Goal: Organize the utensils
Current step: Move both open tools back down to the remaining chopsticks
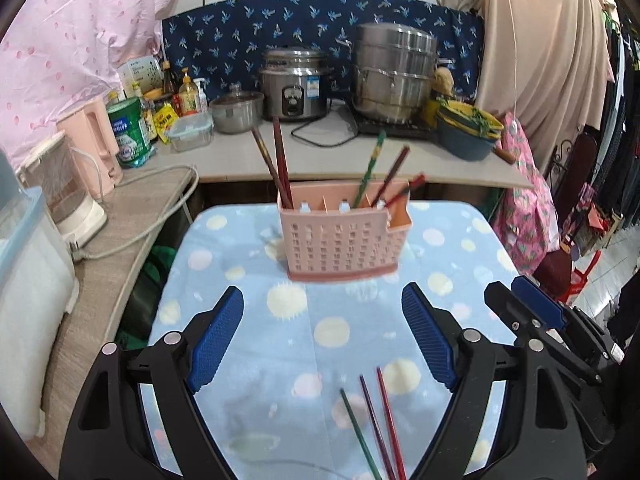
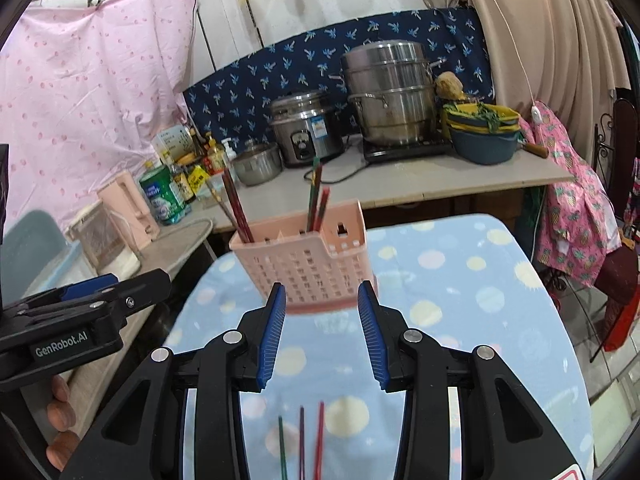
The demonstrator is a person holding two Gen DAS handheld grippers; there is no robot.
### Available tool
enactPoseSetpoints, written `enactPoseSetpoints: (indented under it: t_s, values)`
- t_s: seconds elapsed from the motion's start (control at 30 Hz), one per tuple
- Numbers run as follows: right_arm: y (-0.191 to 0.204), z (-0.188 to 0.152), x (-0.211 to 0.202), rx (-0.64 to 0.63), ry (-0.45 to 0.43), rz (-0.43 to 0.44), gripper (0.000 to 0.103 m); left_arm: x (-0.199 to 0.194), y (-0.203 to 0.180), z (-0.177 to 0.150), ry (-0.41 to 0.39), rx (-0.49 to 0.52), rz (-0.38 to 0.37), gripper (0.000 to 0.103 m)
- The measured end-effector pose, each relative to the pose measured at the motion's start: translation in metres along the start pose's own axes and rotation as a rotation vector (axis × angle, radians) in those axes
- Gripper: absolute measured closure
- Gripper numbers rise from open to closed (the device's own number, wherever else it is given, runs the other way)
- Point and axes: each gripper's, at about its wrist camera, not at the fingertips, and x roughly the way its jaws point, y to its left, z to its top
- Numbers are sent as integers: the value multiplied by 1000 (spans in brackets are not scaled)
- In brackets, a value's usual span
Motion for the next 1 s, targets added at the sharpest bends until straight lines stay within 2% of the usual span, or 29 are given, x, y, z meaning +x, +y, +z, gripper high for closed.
enactPoseSetpoints:
  t_s: [0.3, 0.53, 0.8, 1.0]
  values:
    - [-9, -81, -16, -36, 122, -14, 66, 13, -12, -89, 151, 10, -35, 26]
    - [-9, -140, -30, -71, 210, -16, 66, 19, -15, -152, 243, 19, -22, 26]
    - [-5, -192, -39, -95, 288, -16, 66, 18, -13, -198, 281, 14, 4, 26]
    - [-1, -214, -40, -104, 325, -13, 66, 18, -9, -219, 287, 2, 20, 26]
